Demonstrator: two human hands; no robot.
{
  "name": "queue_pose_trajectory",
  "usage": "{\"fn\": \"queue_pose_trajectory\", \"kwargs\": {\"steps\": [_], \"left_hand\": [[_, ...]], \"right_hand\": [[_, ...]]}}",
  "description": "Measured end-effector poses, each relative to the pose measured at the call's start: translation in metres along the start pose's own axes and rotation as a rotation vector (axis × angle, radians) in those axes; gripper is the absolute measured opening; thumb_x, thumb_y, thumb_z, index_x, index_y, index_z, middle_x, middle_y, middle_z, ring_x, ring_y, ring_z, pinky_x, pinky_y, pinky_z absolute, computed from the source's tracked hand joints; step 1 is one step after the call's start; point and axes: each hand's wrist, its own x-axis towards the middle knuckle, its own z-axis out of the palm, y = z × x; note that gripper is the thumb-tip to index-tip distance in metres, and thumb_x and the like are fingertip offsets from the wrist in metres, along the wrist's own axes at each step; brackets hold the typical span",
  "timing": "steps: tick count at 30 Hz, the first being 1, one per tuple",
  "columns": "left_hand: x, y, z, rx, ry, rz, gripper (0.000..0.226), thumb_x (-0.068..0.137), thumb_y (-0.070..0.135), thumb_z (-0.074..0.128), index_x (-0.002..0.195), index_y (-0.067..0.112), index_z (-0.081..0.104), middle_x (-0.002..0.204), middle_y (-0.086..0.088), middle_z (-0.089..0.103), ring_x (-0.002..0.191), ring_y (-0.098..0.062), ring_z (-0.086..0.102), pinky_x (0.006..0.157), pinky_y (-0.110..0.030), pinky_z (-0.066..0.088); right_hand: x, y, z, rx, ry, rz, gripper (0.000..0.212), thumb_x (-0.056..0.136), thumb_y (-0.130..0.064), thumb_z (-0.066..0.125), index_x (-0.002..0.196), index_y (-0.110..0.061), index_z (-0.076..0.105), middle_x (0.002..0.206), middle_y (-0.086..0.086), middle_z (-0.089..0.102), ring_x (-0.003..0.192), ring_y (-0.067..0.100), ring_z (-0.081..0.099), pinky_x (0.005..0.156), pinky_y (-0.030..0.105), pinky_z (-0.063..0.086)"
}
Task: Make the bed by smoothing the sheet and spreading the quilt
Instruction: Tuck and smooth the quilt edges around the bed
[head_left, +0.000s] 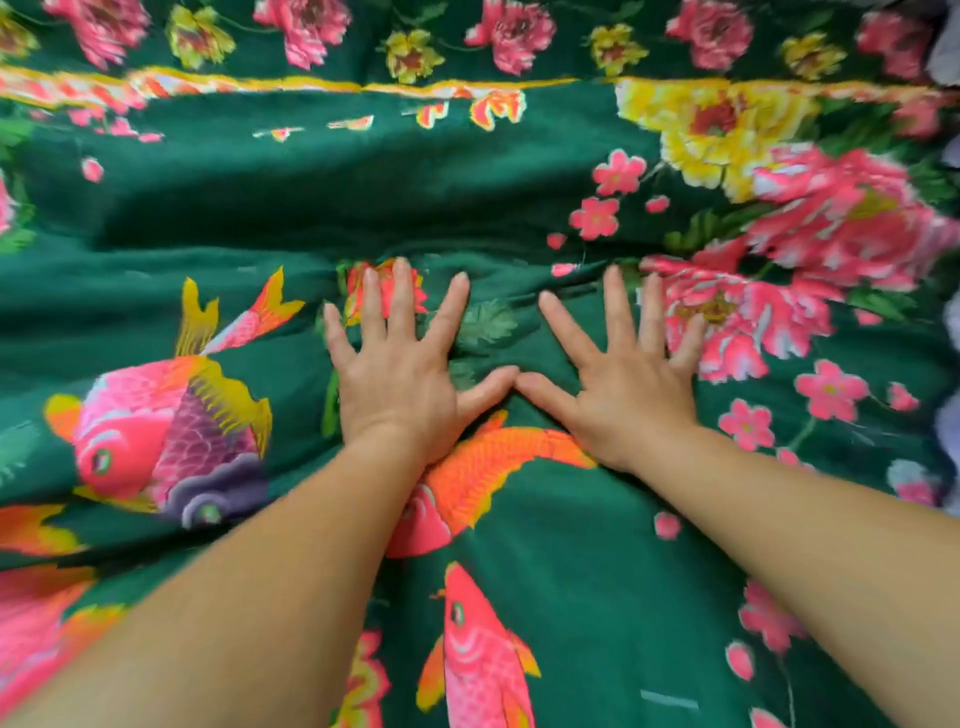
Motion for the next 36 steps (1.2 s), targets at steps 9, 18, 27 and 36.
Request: {"fn": "queue_pose_trajectory", "kwargs": {"steps": [9,18,27,36], "left_hand": [[0.003,-0.003,0.005,-0.076,0.196,0.074,0.077,0.071,0.074,0.036,0.135,0.033,0.047,0.147,-0.018,0.039,0.137,-0.035,0.037,0.108,-0.053,0.024],[0.003,-0.006,0.008,-0.076,0.194,0.073,0.078,0.069,0.073,0.041,0.135,0.032,0.045,0.147,-0.018,0.04,0.138,-0.032,0.036,0.109,-0.052,0.025],[0.065,-0.038,-0.018,-0.291,0.365,-0.376,0.073,0.08,0.061,0.04,0.139,0.017,0.045,0.139,-0.009,0.047,0.132,-0.025,0.041,0.11,-0.047,0.022],[0.178,-0.099,-0.037,0.083,0.208,-0.118,0.072,0.084,0.07,0.035,0.099,0.003,0.057,0.109,-0.024,0.06,0.105,-0.04,0.052,0.085,-0.046,0.034]], "right_hand": [[0.058,-0.003,-0.04,-0.034,0.373,-0.347,0.066,0.084,-0.067,0.03,0.134,-0.029,0.05,0.143,0.012,0.048,0.134,0.028,0.041,0.108,0.054,0.016],[0.16,-0.097,-0.056,-0.055,0.288,-0.242,0.081,0.08,-0.079,0.029,0.145,-0.032,0.026,0.152,0.009,0.025,0.141,0.03,0.019,0.111,0.051,0.012],[0.177,-0.09,-0.052,0.111,0.488,-0.329,0.061,0.083,-0.07,0.037,0.117,-0.024,0.057,0.117,0.009,0.054,0.11,0.031,0.046,0.086,0.041,0.022],[0.187,-0.092,-0.055,0.084,0.529,-0.324,0.058,0.087,-0.069,0.038,0.117,-0.023,0.055,0.118,0.006,0.054,0.112,0.029,0.045,0.088,0.042,0.028]]}}
